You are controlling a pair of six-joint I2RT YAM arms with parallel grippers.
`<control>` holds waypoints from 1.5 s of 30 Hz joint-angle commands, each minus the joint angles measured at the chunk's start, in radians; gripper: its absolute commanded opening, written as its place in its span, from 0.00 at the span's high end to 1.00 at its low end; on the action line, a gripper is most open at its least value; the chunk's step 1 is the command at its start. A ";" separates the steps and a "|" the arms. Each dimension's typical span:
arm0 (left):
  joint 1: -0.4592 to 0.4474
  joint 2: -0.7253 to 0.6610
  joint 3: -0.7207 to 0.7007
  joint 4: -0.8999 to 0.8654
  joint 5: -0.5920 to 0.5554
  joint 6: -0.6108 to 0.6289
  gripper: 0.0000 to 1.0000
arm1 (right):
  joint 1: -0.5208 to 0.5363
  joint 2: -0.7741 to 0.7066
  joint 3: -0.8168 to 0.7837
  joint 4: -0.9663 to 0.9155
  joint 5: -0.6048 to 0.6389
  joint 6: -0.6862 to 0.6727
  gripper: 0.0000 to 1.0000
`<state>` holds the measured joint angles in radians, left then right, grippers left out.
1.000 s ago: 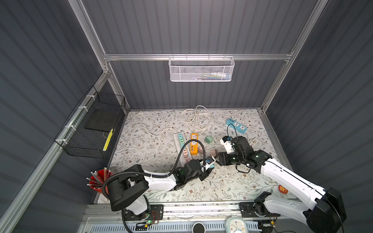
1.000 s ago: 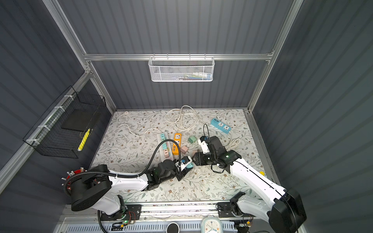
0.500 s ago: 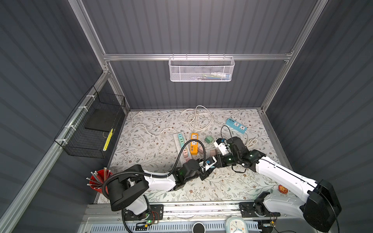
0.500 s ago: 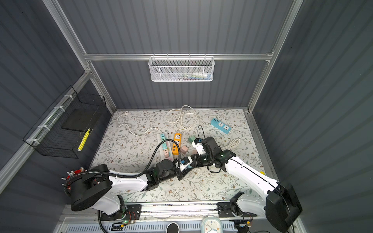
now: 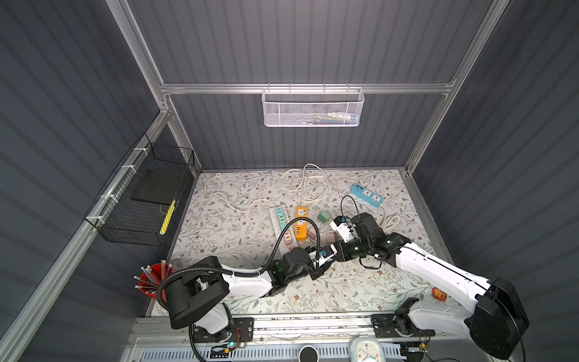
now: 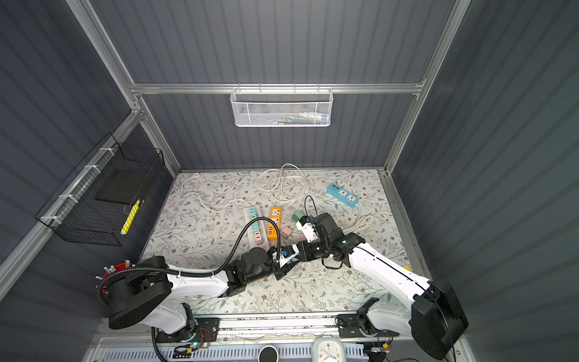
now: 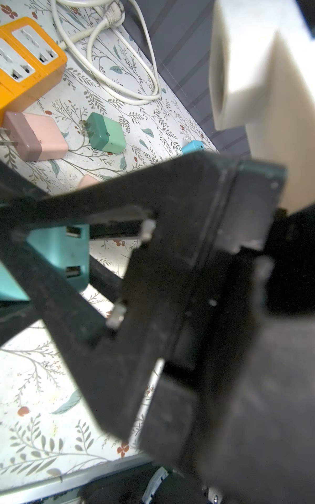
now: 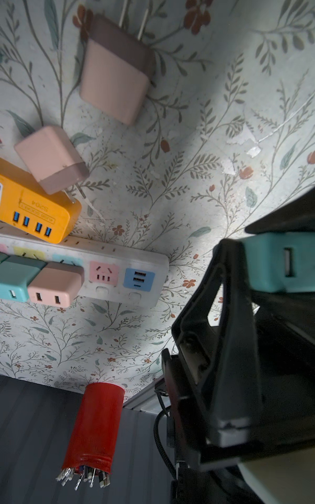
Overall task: Insert plugs into power strip
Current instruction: Pass the plug, then move the socket to the center of the table.
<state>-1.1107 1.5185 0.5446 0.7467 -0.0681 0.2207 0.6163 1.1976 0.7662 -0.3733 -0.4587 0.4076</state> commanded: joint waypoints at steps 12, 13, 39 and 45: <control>0.000 -0.370 -0.088 -0.165 -0.430 -0.265 0.20 | 0.116 0.069 0.119 -0.004 0.302 0.071 0.78; 0.002 -0.403 -0.081 -0.225 -0.499 -0.314 0.19 | 0.134 0.093 0.137 -0.006 0.337 0.086 0.78; 0.391 -0.621 0.072 -1.146 -0.603 -1.027 0.00 | 0.387 0.617 0.581 -0.062 0.702 0.273 0.80; 0.400 -0.622 0.069 -1.115 -0.581 -0.996 0.00 | 0.409 0.641 0.585 -0.074 0.701 0.310 0.80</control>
<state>-0.7181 0.9051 0.6262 -0.3862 -0.6670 -0.7994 1.0096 1.8126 1.3380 -0.4038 0.2283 0.6868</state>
